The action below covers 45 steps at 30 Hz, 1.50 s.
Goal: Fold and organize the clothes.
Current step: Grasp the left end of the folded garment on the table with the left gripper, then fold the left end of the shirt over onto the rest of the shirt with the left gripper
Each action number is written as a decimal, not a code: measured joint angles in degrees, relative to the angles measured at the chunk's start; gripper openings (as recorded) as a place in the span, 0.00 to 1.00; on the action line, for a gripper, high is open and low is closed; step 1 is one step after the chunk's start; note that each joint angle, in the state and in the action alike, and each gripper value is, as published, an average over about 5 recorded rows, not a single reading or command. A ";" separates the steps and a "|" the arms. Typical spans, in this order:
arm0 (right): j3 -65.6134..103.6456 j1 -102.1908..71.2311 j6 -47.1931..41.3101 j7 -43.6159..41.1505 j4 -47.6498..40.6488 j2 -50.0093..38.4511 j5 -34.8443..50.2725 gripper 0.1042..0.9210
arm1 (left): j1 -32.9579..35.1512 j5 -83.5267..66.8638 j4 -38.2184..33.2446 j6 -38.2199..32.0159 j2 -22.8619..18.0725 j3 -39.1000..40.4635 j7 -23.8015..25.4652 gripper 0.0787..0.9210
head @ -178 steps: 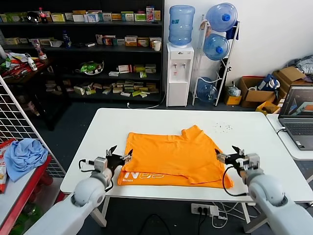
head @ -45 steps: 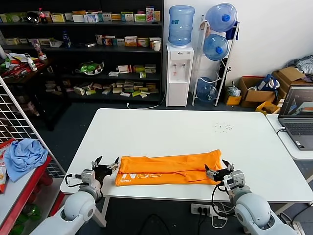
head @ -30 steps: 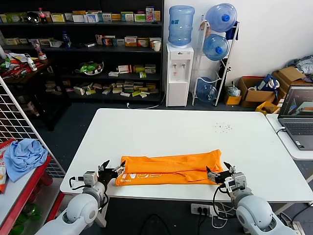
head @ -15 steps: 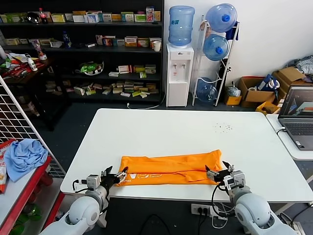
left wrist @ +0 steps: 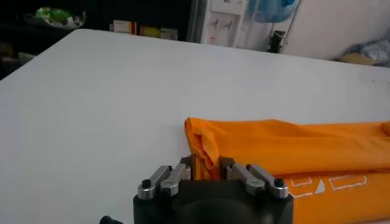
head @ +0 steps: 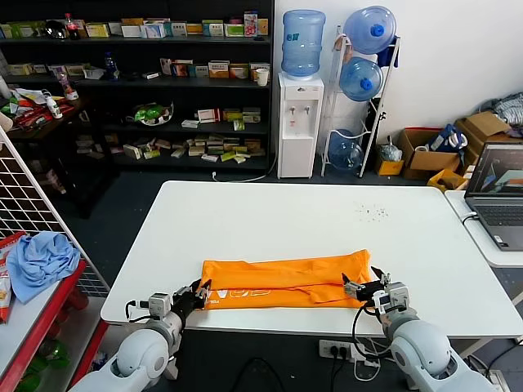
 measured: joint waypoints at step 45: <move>-0.04 0.74 5.79 1.59 -2.00 2.31 -5.91 0.88 | -2.68 -7.14 -7.44 5.80 14.42 -6.78 -8.48 0.05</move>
